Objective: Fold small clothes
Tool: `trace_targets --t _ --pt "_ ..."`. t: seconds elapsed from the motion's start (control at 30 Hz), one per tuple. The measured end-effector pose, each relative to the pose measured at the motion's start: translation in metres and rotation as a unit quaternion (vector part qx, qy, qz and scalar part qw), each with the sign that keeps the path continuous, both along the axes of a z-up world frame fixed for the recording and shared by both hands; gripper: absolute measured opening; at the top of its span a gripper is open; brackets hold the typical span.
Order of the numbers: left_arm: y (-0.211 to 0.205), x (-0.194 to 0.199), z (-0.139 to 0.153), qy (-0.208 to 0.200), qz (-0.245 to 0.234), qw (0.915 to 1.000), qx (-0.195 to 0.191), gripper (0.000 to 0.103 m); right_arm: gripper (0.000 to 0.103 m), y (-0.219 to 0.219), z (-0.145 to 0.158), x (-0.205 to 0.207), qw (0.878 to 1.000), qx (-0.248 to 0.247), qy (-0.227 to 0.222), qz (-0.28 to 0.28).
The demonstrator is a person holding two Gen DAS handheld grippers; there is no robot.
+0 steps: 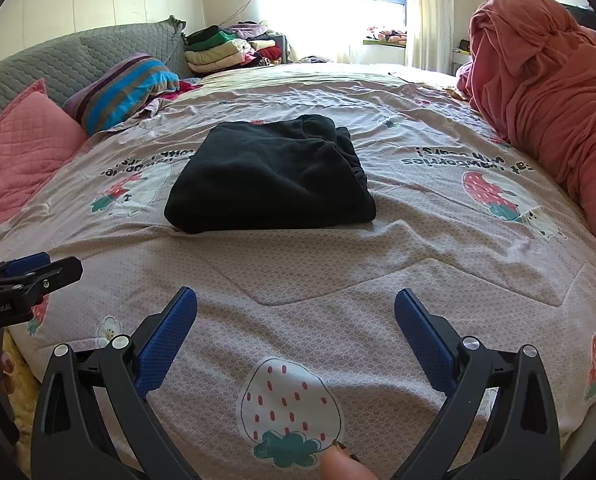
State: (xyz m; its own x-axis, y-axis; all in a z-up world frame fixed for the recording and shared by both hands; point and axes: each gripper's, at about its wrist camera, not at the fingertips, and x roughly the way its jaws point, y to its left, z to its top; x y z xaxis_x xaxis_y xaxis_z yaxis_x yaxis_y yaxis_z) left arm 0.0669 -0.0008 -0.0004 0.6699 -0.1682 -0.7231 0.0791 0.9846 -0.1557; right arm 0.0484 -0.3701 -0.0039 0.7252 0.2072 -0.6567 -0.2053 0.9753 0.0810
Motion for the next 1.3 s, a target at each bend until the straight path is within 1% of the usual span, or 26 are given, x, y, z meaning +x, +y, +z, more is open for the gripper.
trace_targets --t 0.47,0.9,1.3 --pt "0.0005 -0.0028 0.0038 -0.009 0.001 1.0 0.001 0.094 0.098 0.0056 0.0 -0.0041 1.0 -0.003 0.002 0.005" --pt "0.0008 -0.0041 0.0045 -0.009 0.004 0.9999 0.001 0.094 0.098 0.0076 0.0007 -0.0071 1.0 -0.007 0.0 0.005" --pt "0.0003 -0.0048 0.0029 -0.004 0.012 0.9999 0.011 0.094 0.098 0.0058 -0.0015 -0.0079 1.0 -0.01 0.001 0.003"
